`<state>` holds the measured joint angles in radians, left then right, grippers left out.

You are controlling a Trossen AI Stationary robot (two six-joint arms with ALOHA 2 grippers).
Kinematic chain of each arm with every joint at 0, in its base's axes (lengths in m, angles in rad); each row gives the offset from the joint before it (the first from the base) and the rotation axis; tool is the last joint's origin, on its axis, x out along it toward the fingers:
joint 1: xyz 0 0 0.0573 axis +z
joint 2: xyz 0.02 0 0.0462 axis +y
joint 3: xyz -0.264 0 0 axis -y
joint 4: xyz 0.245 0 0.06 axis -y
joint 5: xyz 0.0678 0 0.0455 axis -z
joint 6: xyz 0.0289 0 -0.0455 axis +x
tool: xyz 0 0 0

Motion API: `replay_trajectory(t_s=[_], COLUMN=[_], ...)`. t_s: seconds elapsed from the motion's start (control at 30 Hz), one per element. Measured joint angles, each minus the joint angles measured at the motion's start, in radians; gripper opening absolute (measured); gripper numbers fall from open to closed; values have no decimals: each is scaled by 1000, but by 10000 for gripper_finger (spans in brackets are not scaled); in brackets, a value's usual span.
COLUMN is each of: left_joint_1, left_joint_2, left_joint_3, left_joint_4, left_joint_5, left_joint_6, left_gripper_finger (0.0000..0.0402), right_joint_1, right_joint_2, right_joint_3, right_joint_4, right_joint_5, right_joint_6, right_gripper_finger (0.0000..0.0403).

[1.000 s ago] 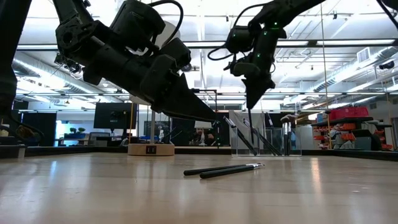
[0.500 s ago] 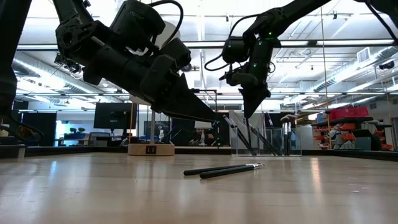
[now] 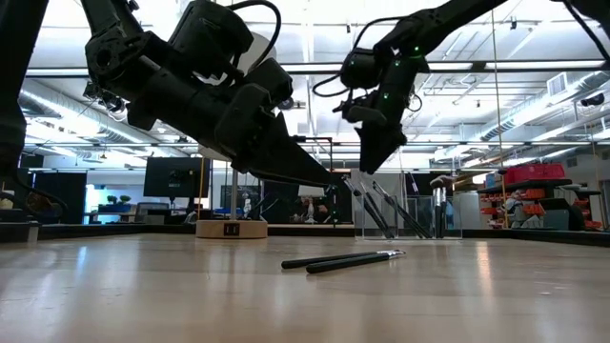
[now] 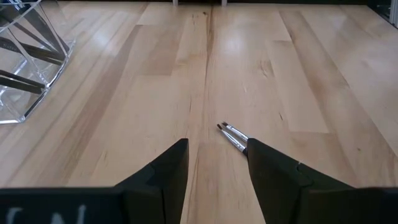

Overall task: Sort items
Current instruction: Put the eyeshadow brush into the transparent organizer

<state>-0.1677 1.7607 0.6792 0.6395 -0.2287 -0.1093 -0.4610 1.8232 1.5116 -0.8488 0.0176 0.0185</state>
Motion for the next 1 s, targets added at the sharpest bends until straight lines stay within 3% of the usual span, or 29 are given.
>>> replay_trajectory(t_s=[0.2, 0.33, 0.6, 0.83, 1.0], left_joint_1=[0, 0, -36, -86, -117], left_joint_2=[0, 0, 0, 0, 0], left_joint_3=[0, 0, 0, 0, 0], left_joint_4=[0, 0, 0, -1, -1], left_joint_5=[0, 0, -23, -51, -52], left_joint_6=[0, 0, -2, 0, 0], left_gripper_finger=[167, 167, 167, 167, 167], right_joint_1=[6, 93, 475, 830, 1017], right_joint_2=[-96, -164, -234, -238, -238], right_joint_3=[0, -1, -229, -505, -671], right_joint_4=[12, 31, 284, 539, 755], right_joint_5=[4, 64, 230, 451, 591], right_joint_6=[54, 87, 115, 404, 632], right_gripper_finger=[201, 195, 163, 135, 117])
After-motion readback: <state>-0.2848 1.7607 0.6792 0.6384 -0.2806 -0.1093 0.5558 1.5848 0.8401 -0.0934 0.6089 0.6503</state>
